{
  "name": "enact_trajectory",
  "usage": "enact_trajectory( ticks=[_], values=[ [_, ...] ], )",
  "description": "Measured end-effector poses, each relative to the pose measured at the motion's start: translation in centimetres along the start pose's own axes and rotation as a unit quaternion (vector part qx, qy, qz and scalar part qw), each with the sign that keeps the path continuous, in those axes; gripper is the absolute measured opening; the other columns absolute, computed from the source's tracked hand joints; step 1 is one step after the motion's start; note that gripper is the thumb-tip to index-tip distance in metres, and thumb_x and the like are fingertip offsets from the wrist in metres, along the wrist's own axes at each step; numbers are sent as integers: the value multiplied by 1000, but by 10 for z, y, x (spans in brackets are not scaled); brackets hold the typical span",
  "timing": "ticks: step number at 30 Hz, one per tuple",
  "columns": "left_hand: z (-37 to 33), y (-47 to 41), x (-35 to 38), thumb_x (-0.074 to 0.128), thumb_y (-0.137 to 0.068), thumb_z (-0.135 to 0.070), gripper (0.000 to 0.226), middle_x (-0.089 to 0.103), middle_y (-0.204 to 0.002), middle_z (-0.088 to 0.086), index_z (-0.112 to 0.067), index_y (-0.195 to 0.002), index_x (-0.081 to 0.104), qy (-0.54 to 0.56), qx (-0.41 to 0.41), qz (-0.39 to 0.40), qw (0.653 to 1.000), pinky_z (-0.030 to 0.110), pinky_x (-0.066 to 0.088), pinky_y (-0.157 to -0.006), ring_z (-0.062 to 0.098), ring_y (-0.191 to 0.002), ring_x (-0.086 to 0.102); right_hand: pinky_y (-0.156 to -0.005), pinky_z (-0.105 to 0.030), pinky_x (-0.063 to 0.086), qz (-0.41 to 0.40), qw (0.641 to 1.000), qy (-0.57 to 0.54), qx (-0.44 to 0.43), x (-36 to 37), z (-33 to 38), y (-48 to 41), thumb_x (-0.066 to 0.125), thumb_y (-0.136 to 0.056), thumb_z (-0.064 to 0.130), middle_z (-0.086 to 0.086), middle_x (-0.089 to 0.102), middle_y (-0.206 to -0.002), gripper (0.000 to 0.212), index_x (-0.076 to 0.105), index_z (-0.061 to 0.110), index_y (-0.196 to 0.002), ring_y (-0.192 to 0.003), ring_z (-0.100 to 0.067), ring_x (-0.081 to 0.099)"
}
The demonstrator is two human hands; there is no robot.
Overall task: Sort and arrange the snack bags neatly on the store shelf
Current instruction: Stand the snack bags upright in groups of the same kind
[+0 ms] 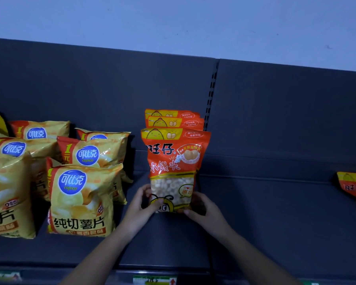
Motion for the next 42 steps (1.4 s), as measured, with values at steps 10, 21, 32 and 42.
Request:
enact_trajectory(
  ticks=[10, 21, 32, 42],
  values=[
    [-58, 15, 23, 53, -77, -46, 65, 40, -123, 2, -8, -128, 41, -240, 239, -201, 919, 27, 28, -98, 14, -116, 36, -79, -9, 45, -53, 998, 35, 26, -44, -12, 9, 69, -84, 14, 1, 64, -101, 23, 61, 23, -104, -95, -13, 60],
    [-63, 2, 248, 38, -82, -48, 55, 52, -123, -7, -19, -127, 49, -335, 325, 239, 851, 15, 19, -93, 8, -111, 45, -77, -8, 42, -201, 964, 159, 76, -223, -34, 88, 66, -82, 0, -3, 64, -92, 23, 62, 19, -94, -87, -12, 58],
    [-63, 21, 526, 54, -89, -50, 71, 32, -147, -5, -22, -147, 23, -267, 132, 438, 848, 33, 25, -112, 15, -135, 28, -97, -27, 36, -383, 853, 302, 186, -430, -89, 199, 61, -82, -2, -6, 54, -115, 36, 57, 7, -117, -116, -25, 48],
    [-61, 9, 651, 79, -55, -55, 103, 46, -130, -5, -27, -138, 25, -179, -2, 331, 927, 41, 31, -107, 19, -128, 36, -94, -25, 26, -305, 842, 366, 253, -517, -148, 191, 63, -78, 12, -2, 45, -135, 65, 36, 14, -138, -127, -24, 37]
  ],
)
Point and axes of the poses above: each hand's wrist, its own y-axis away from the middle knuckle, its own x-axis out of the palm, z = x × y, the point moved 2 cm from there along -y, towards the middle knuckle
